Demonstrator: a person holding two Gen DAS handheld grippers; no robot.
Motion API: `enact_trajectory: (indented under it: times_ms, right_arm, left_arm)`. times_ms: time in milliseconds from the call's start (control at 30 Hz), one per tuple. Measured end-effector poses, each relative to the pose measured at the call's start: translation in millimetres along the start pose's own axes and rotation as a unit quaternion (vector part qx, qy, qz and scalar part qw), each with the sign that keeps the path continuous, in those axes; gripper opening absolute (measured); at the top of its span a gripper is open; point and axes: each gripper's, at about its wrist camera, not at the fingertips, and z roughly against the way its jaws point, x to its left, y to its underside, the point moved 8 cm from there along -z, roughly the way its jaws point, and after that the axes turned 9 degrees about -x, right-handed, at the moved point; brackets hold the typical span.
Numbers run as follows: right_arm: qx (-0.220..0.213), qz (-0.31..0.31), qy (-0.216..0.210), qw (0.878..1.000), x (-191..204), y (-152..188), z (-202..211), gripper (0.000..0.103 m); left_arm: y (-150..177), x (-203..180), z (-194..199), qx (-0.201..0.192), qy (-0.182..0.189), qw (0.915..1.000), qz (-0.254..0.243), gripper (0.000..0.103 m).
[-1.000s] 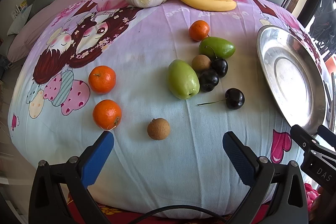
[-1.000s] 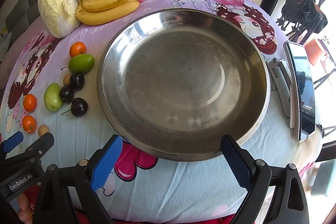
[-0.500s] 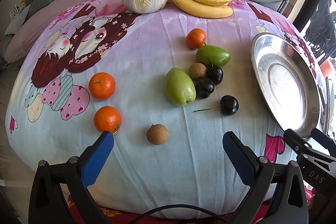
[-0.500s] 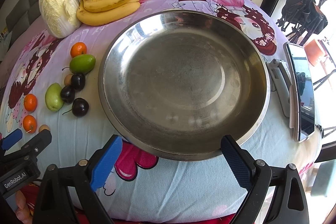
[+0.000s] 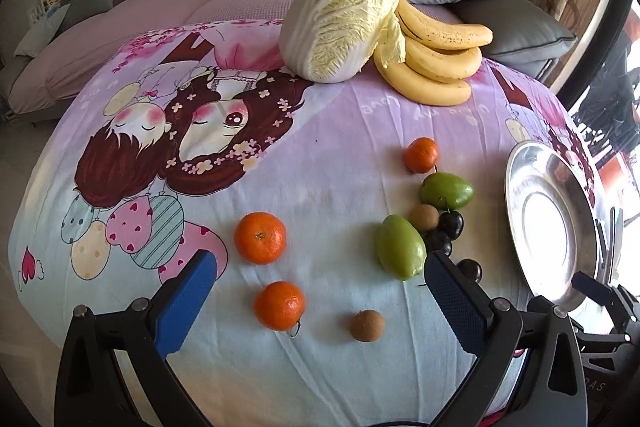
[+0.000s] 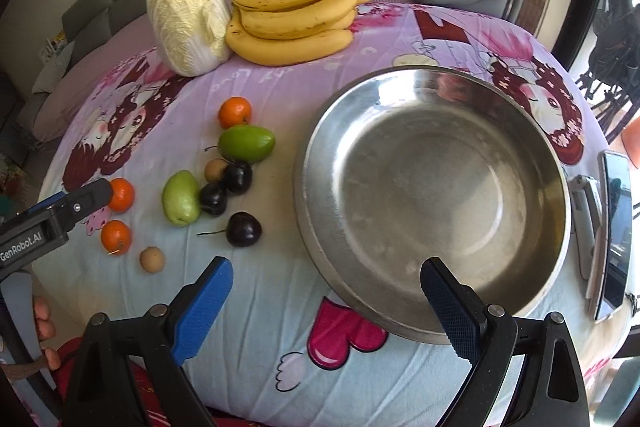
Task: Organize fruits
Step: 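Grasp a mandarin orange with the left tool while the right tool grasps a dark cherry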
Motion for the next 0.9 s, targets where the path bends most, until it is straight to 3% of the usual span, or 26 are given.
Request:
enact_trajectory:
  times_ms: [133,367,433,500,567,633,733,900]
  right_arm:
    - [0.006,0.024,-0.021,0.999,21.5,-7.8,-3.4,0.097]
    - [0.025,0.052,-0.054,0.997,47.9,-22.5,-9.7,0.096]
    - [0.033,0.059,-0.058,0.996,53.0,-24.7,-11.7,0.092]
    - [0.045,0.061,-0.067,0.995,57.5,-24.7,-15.2,0.083]
    - [0.055,0.065,-0.071,0.994,61.5,-22.9,-19.4,0.073]
    - [0.061,0.067,-0.069,0.993,63.6,-20.6,-25.0,0.070]
    - [0.075,0.062,-0.067,0.993,64.3,-16.1,-35.2,0.053]
    - [0.094,0.057,-0.055,0.992,61.0,-10.3,-51.3,0.050]
  left_arm:
    - [8.0,1.5,-7.6,0.045,0.025,0.9985,-0.019,0.103]
    - [8.8,13.9,-13.0,0.083,0.037,0.9957,-0.019,0.103]
    - [10.0,15.8,-14.5,0.092,0.038,0.9948,-0.024,0.099]
    - [14.6,16.7,-18.4,0.108,0.044,0.9929,-0.023,0.088]
    - [20.6,17.0,-22.8,0.124,0.054,0.9907,-0.014,0.085]
    - [25.2,18.2,-26.3,0.131,0.055,0.9898,-0.011,0.083]
    - [30.7,20.3,-31.0,0.139,0.055,0.9887,-0.009,0.076]
    - [37.4,26.8,-37.5,0.153,0.050,0.9870,-0.001,0.067]
